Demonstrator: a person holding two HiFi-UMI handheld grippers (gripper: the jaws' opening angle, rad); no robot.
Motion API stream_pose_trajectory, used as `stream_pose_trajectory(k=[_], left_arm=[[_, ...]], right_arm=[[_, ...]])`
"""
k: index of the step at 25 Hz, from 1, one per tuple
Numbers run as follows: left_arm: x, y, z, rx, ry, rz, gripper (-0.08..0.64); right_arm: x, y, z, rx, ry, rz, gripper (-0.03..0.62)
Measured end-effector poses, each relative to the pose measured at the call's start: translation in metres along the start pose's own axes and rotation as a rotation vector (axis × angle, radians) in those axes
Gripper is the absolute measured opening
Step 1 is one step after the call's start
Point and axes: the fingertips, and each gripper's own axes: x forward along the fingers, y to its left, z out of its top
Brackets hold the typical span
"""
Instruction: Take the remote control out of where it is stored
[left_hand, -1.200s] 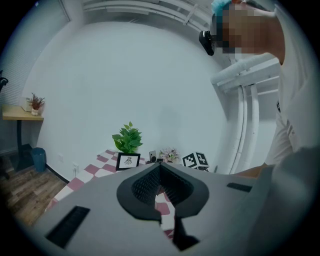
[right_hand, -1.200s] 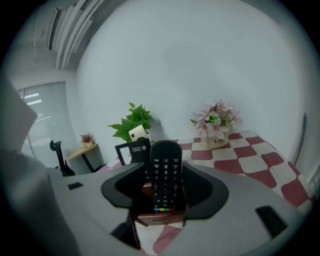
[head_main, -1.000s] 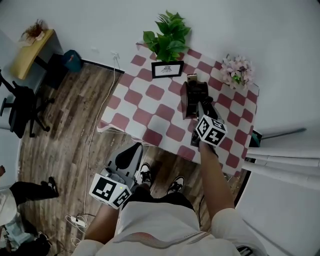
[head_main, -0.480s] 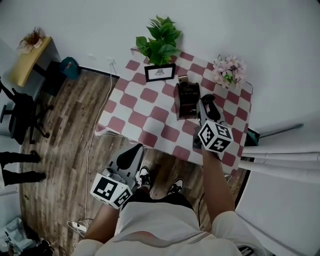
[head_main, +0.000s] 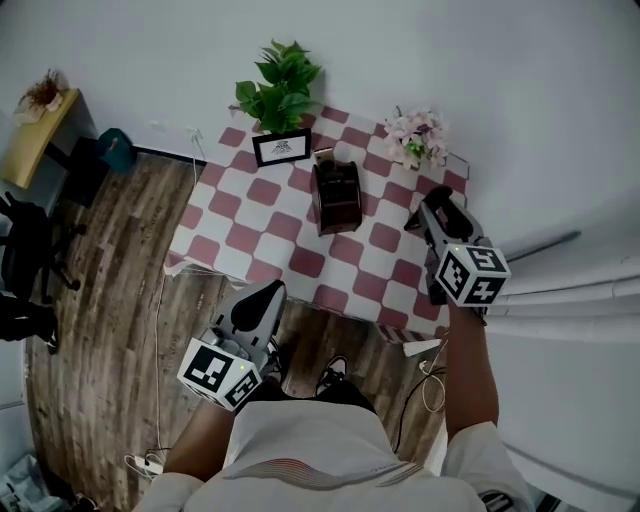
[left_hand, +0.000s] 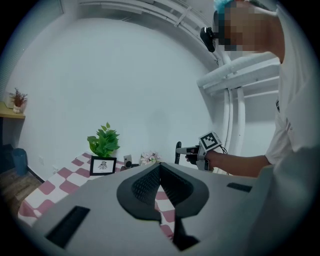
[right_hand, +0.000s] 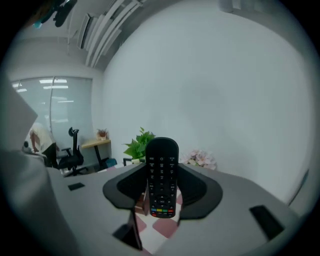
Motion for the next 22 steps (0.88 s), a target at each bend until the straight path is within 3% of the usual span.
stream_pose_trajectory(k=[5, 15, 19, 22], left_arm=[[0.006, -0.018, -0.005, -0.012, 0.000, -0.007, 0.009], [0.011, -0.033, -0.026, -0.008, 0.039, 0.038, 0.009], [0.012, -0.033, -0.034, -0.007, 0.056, 0.065, 0.009], [0.014, -0.031, -0.038, -0.009, 0.061, 0.082, 0.009]], right_arm=[[-0.009, -0.047, -0.042, -0.188, 0.275, 0.003, 0.196], [0.008, -0.089, -0.192, -0.354, 0.987, 0.222, 0.196], [0.013, -0.101, -0.240, -0.392, 1.164, 0.259, 0.196], [0.017, -0.103, -0.260, -0.394, 1.228, 0.288, 0.196]])
